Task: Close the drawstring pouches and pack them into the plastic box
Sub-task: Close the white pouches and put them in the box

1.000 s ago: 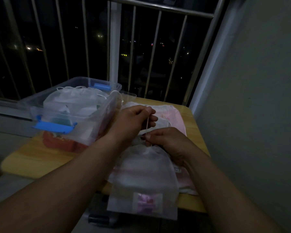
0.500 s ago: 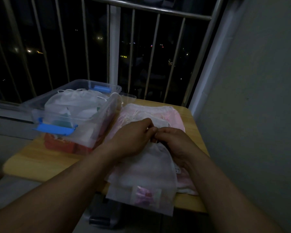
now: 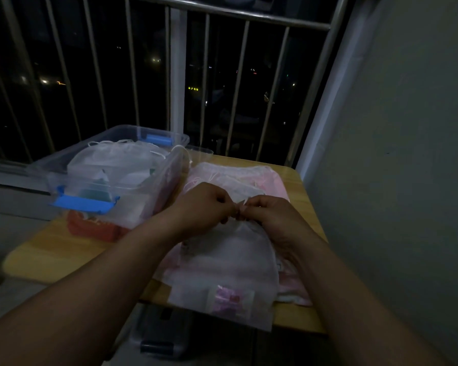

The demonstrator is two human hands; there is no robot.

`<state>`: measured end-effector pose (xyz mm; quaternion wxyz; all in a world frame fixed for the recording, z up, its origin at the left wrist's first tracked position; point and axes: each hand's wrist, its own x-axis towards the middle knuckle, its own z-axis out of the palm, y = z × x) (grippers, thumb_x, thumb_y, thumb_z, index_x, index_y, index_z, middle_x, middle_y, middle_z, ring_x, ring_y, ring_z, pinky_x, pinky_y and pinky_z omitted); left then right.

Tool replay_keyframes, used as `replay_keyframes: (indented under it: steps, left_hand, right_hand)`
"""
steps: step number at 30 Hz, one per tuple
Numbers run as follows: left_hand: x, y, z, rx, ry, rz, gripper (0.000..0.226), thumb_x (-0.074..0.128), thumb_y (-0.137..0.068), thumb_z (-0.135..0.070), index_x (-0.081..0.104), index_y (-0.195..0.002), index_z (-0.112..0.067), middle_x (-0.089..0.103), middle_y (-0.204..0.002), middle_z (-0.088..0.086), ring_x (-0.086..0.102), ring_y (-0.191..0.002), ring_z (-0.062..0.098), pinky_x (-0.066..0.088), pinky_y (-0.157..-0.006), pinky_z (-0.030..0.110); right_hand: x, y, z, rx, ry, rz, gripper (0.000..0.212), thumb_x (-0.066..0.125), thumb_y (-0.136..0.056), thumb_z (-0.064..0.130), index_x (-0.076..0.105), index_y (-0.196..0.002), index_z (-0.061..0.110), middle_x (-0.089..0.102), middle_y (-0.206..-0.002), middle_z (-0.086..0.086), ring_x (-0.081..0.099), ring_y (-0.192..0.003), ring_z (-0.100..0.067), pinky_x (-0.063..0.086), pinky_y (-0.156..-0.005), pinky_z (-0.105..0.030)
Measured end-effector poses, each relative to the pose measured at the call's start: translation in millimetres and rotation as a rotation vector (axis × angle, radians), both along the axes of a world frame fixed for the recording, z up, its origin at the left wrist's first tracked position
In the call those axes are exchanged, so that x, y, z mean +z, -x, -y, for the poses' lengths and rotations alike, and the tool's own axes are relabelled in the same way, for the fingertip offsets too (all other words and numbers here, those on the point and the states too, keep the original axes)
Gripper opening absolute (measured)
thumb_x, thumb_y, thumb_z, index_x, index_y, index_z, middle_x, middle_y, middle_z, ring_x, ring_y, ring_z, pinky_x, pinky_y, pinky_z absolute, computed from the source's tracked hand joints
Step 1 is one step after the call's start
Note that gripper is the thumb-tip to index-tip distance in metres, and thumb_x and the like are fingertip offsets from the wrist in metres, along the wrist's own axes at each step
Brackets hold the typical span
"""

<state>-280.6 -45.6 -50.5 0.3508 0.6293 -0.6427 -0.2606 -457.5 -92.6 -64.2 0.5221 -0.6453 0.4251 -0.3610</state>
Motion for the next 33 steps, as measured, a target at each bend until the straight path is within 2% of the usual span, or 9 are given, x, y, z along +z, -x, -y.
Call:
replay_keyframes:
  steps: [4,7,9,11,16,21,25,29,33]
  left_hand:
    - [-5,-4,1,0.014,-0.050,-0.094,0.013,0.076,-0.087,-0.026,0.083,-0.078,-0.020,0.076,-0.075,-0.002,0.065,-0.073,0.010,0.057,-0.079,0.035]
    - [-7,-5,2,-0.003,-0.056,-0.132,0.008,0.078,-0.086,-0.021,0.083,-0.079,-0.020,0.077,-0.079,-0.005,0.069,-0.082,0.010,0.058,-0.085,0.031]
    - [-9,-7,4,-0.041,-0.043,-0.124,0.006,0.079,-0.086,-0.023,0.083,-0.082,-0.021,0.078,-0.084,-0.006,0.072,-0.091,0.013,0.058,-0.094,0.037]
    - [-12,-8,5,-0.090,-0.007,-0.086,0.004,0.079,-0.087,-0.024,0.081,-0.085,-0.020,0.078,-0.087,-0.005,0.072,-0.093,0.014,0.058,-0.095,0.042]
    - [-20,-10,8,-0.191,0.129,0.034,0.007,0.079,-0.088,-0.024,0.072,-0.089,-0.024,0.073,-0.085,-0.004,0.069,-0.085,0.014,0.058,-0.086,0.039]
    - [-22,-10,7,-0.190,0.094,0.060,0.018,0.075,-0.092,-0.033,0.072,-0.109,-0.031,0.072,-0.098,-0.015,0.065,-0.092,-0.005,0.048,-0.080,0.009]
    - [-22,-7,8,-0.139,0.068,0.064,0.014,0.072,-0.095,-0.034,0.075,-0.104,-0.024,0.073,-0.095,-0.010,0.065,-0.088,-0.002,0.047,-0.076,0.014]
    - [-26,-5,8,-0.114,0.064,0.040,0.015,0.072,-0.095,-0.033,0.074,-0.091,-0.018,0.070,-0.083,-0.007,0.058,-0.068,-0.007,0.041,-0.062,0.009]
    - [-26,-5,8,-0.113,0.044,0.015,0.018,0.071,-0.096,-0.033,0.074,-0.093,-0.015,0.072,-0.086,-0.002,0.059,-0.070,-0.003,0.043,-0.063,0.008]
  right_hand:
    - [-6,0,2,-0.004,-0.016,0.010,0.014,0.078,-0.087,0.008,0.081,-0.076,0.015,0.080,-0.094,-0.010,0.074,-0.098,-0.030,0.058,-0.098,-0.048]
    - [-7,0,4,0.014,-0.024,0.016,0.009,0.077,-0.086,0.006,0.080,-0.080,0.012,0.079,-0.096,-0.009,0.074,-0.094,-0.026,0.058,-0.098,-0.045]
    - [-7,2,4,0.019,-0.038,0.030,0.006,0.077,-0.086,0.003,0.079,-0.084,0.008,0.079,-0.097,-0.009,0.073,-0.093,-0.024,0.058,-0.097,-0.042]
    - [-7,3,4,0.008,-0.057,0.068,0.005,0.075,-0.086,-0.001,0.077,-0.090,0.000,0.079,-0.099,-0.013,0.073,-0.092,-0.025,0.058,-0.095,-0.041]
    - [-7,7,3,0.027,-0.060,0.072,0.007,0.074,-0.086,-0.003,0.076,-0.086,0.004,0.078,-0.099,-0.017,0.072,-0.092,-0.027,0.058,-0.094,-0.040]
    - [-5,8,2,0.064,0.001,0.042,0.012,0.074,-0.089,0.001,0.079,-0.084,0.011,0.077,-0.101,-0.017,0.072,-0.093,-0.024,0.056,-0.096,-0.043]
    - [-5,9,2,0.043,0.069,0.016,0.006,0.073,-0.091,0.004,0.078,-0.093,0.005,0.079,-0.100,-0.009,0.074,-0.101,-0.026,0.057,-0.099,-0.041]
    - [-9,6,4,0.010,0.121,-0.011,0.007,0.074,-0.091,0.005,0.079,-0.093,0.008,0.079,-0.099,-0.007,0.074,-0.102,-0.026,0.056,-0.102,-0.044]
    - [-10,5,6,0.004,0.143,-0.009,0.006,0.075,-0.090,0.006,0.079,-0.092,0.009,0.079,-0.099,-0.005,0.073,-0.100,-0.022,0.056,-0.101,-0.041]
